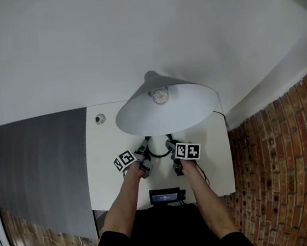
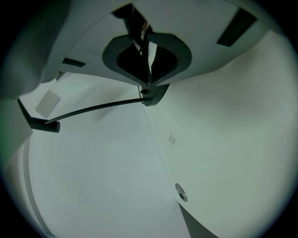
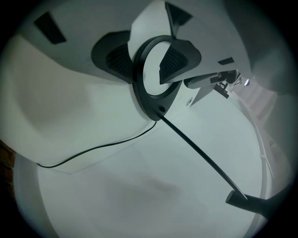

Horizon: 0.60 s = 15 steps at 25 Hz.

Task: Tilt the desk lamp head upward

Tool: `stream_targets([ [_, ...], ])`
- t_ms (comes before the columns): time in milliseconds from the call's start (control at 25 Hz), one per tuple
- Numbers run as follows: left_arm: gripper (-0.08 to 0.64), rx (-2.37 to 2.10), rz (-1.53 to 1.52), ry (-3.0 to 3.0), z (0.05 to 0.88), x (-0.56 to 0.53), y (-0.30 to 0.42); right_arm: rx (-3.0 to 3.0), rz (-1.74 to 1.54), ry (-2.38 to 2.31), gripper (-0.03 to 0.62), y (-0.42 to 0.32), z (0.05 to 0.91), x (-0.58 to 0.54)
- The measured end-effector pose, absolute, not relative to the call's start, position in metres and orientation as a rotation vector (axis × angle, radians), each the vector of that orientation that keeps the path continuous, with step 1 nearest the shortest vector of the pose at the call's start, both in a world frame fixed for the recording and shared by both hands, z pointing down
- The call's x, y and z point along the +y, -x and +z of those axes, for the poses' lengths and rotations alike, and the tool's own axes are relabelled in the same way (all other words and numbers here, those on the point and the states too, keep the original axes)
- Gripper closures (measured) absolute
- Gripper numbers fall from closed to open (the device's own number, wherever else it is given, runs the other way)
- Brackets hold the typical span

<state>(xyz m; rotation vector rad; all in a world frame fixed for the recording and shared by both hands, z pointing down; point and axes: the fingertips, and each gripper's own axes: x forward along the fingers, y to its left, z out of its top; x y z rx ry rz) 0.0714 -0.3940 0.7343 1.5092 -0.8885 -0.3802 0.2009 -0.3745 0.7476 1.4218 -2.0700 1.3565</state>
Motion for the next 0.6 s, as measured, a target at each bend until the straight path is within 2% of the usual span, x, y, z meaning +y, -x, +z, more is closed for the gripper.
stream_targets([
  [600, 0.546, -0.887, -0.382, -1.520, 0.7337, -0.3998, -0.0675, -2.055, 1.393, -1.452, 0.417, -0.1959, 0.7490, -0.3691],
])
